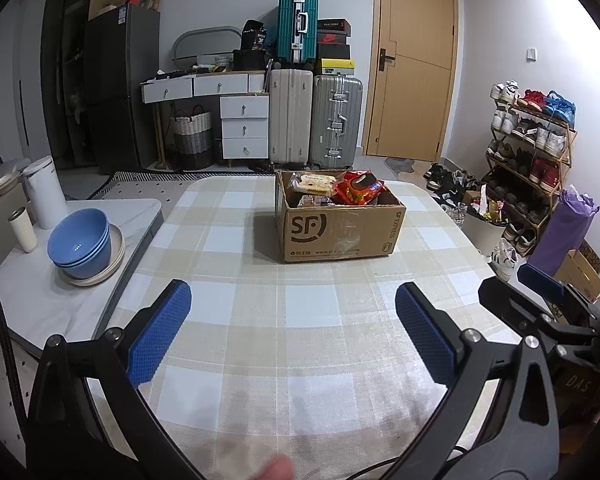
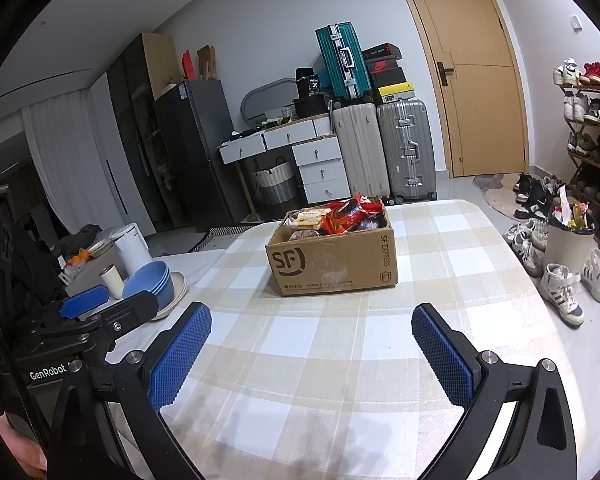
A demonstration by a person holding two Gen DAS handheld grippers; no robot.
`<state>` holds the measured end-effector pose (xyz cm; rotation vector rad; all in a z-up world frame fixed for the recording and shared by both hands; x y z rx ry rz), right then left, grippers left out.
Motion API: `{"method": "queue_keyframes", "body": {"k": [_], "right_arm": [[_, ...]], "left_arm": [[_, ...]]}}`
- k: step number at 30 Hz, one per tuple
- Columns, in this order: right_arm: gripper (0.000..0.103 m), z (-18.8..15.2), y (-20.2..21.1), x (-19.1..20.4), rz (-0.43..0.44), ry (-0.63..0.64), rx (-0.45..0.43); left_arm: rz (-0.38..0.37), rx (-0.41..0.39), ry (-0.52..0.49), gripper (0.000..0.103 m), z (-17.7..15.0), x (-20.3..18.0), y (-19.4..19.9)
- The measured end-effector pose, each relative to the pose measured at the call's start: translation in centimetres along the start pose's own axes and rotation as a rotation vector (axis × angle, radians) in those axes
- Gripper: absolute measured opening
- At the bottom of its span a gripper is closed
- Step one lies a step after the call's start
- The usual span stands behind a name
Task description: Organize snacks
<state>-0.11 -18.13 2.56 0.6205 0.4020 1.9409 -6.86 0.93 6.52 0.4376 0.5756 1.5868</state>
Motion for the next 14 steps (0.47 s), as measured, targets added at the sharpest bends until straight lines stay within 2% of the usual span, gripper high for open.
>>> {"method": "queue_keyframes", "body": {"k": [4,11,14], "right_arm": [[0.102,0.0,0.0,0.0,0.0,0.0,0.002],[0.102,-0.5,-0.7,-0.3,0.0,-0.003,0.018],[0.102,-0.8,-1.4,-0.6,-0.002,-0.008,0.034]], "left_arm": [[0.01,0.018,0.024,0.102,-0.3,0.5,-0.6],[0.008,-0.025,0.014,0.102,-0.7,0.9,-1.1],[0.022,-0.015,0.021,0.102,-0.8,1.4,-2.0]]}}
Point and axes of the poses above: each gripper's, at about its wrist camera, not at the fingertips, and y roughly against the way its jaws point, x to its left, z to its top, the point moved 3 cm from there along -y, roughly the way its jaws point, and after that the axes turned 4 degrees about x, right-handed, at the moved point
